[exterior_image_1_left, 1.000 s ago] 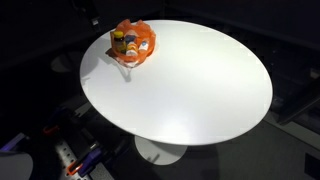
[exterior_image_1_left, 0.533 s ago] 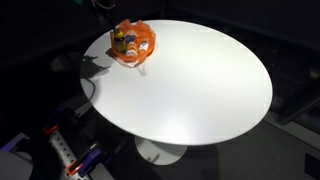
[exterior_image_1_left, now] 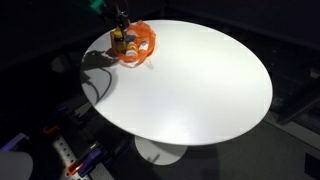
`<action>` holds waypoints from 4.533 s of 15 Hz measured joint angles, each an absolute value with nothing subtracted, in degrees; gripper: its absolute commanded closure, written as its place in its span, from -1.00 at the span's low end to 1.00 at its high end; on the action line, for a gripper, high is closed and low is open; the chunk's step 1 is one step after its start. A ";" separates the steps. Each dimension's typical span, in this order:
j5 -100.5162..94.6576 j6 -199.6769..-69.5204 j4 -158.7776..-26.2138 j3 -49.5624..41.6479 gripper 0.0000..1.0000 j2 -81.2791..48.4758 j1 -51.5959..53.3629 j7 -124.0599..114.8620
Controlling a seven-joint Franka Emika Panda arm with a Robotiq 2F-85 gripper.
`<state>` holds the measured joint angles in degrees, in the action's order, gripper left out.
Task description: Put the yellow bottle on the table
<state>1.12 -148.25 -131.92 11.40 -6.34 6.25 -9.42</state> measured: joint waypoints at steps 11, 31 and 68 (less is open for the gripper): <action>1.12 -149.48 -128.88 10.59 -1.00 -7.96 6.44 -7.33; -15.74 -136.96 -129.95 5.84 -1.00 -2.74 6.50 -21.05; -11.67 -148.36 -129.20 6.69 -0.62 -8.86 11.26 -20.98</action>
